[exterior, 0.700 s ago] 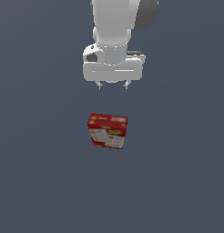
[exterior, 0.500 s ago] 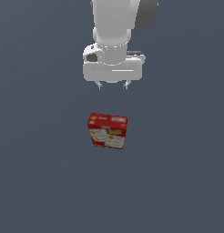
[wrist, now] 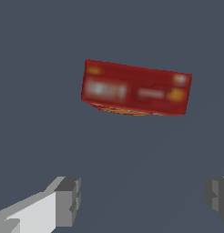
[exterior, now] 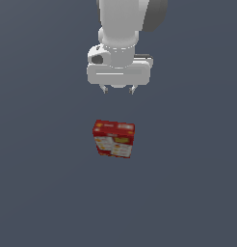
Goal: Pick up the object and move it to a goal position.
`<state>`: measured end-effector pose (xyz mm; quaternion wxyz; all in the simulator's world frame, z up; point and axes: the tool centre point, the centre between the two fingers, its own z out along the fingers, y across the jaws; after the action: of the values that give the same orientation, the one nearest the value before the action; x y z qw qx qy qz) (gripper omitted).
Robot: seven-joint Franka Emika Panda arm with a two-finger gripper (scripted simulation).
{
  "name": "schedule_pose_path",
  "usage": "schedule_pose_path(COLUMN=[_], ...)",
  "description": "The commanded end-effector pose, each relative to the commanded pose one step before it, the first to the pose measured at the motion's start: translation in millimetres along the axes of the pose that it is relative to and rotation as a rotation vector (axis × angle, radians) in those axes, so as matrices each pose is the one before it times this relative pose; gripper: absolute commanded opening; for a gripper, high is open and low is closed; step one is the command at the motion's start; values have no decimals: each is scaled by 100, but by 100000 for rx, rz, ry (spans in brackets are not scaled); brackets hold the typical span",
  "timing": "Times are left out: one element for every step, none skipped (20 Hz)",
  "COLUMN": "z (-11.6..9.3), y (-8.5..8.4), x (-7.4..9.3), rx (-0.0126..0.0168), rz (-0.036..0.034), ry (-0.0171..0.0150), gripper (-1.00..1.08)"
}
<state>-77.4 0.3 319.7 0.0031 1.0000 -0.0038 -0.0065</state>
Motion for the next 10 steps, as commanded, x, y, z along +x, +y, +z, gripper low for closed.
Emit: schedule_pose_path(z=[10,8,13,19,25,31,37,43,49,53], y=[5,-1,8,6,7,11,9,12,13,15], x=[-1,12,18,26,35,44,52,60,68,74], rx=[-24,21,-32,-45,-45,-43,-44,-46,-49,-53], rz=[-30,-153,-299,-434,-559,-672,-801,-920,-1042,-1140], ry=[-25,9,-4,-6,-4,-2,-1,0,1,0], gripper=[100,100,100,100,100,100,100,100,100,100])
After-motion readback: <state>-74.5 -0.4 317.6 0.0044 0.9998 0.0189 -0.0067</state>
